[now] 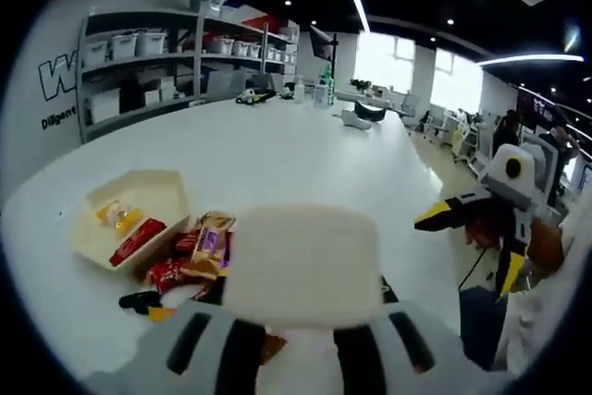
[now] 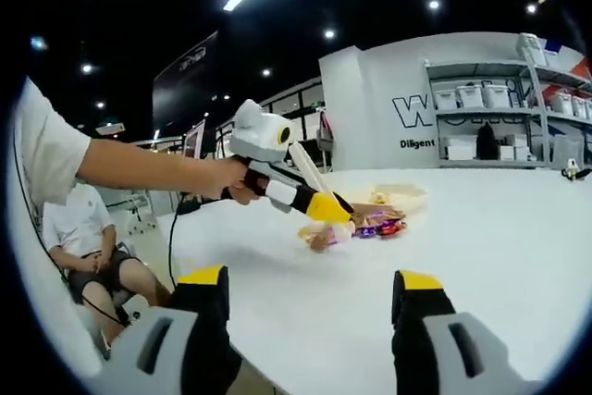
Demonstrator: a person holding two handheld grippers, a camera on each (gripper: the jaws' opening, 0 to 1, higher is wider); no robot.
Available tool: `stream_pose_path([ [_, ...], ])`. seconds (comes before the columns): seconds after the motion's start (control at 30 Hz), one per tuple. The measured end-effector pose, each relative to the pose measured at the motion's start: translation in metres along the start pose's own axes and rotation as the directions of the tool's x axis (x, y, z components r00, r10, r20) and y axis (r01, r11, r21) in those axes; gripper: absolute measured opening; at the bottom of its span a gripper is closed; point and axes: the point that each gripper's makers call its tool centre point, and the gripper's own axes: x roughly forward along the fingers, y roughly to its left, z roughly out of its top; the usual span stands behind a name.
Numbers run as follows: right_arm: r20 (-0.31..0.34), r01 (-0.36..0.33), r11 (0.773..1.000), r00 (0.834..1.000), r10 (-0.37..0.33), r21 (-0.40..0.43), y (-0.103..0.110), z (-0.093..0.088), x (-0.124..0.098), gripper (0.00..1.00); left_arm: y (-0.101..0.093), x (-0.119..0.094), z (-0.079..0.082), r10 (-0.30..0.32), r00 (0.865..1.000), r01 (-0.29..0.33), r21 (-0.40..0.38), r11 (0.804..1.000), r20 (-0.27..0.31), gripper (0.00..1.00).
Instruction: Place the target food into the container with the food tongs after gripping and lifting it, then release it inside without dropping or visibly crushing the food.
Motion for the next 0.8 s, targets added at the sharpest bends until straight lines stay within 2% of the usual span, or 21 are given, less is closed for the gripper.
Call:
stream_pose_path([
  [0.1, 0.013, -0.014, 0.999, 1.000, 0.014, 0.031, 0.004, -0.002, 0.007, 0.65, -0.005, -0.005, -0.001, -0.015, 1.000, 0.016, -0.032, 0.999, 0.022, 0.25],
  [0.17, 0.028, -0.033, 0.998, 0.999, 0.031, 0.048, 0.009, -0.001, 0.012, 0.65, -0.010, -0.008, -0.003, -0.022, 0.999, 0.023, -0.025, 0.999, 0.025, 0.25],
  [0.3, 0.039, -0.031, 0.999, 0.999, 0.031, -0.015, 0.017, 0.003, 0.021, 0.59, -0.022, -0.014, -0.005, -0.049, 0.998, 0.050, -0.035, 0.998, 0.042, 0.25],
  [0.53, 0.036, -0.025, 0.995, 0.999, 0.029, -0.096, 0.025, 0.006, 0.036, 0.40, -0.052, -0.024, 0.002, -0.109, 0.990, 0.115, -0.058, 0.992, 0.095, 0.26],
  [0.67, 0.057, -0.015, 0.992, 0.998, 0.022, -0.123, 0.028, 0.010, 0.036, 0.32, -0.067, -0.029, 0.000, -0.139, 0.985, 0.146, -0.064, 0.987, 0.101, 0.26],
  [0.8, 0.074, -0.011, 0.989, 0.997, 0.023, -0.147, 0.030, 0.013, 0.035, 0.16, -0.080, -0.033, -0.001, -0.162, 0.980, 0.171, -0.065, 0.983, 0.119, 0.26],
])
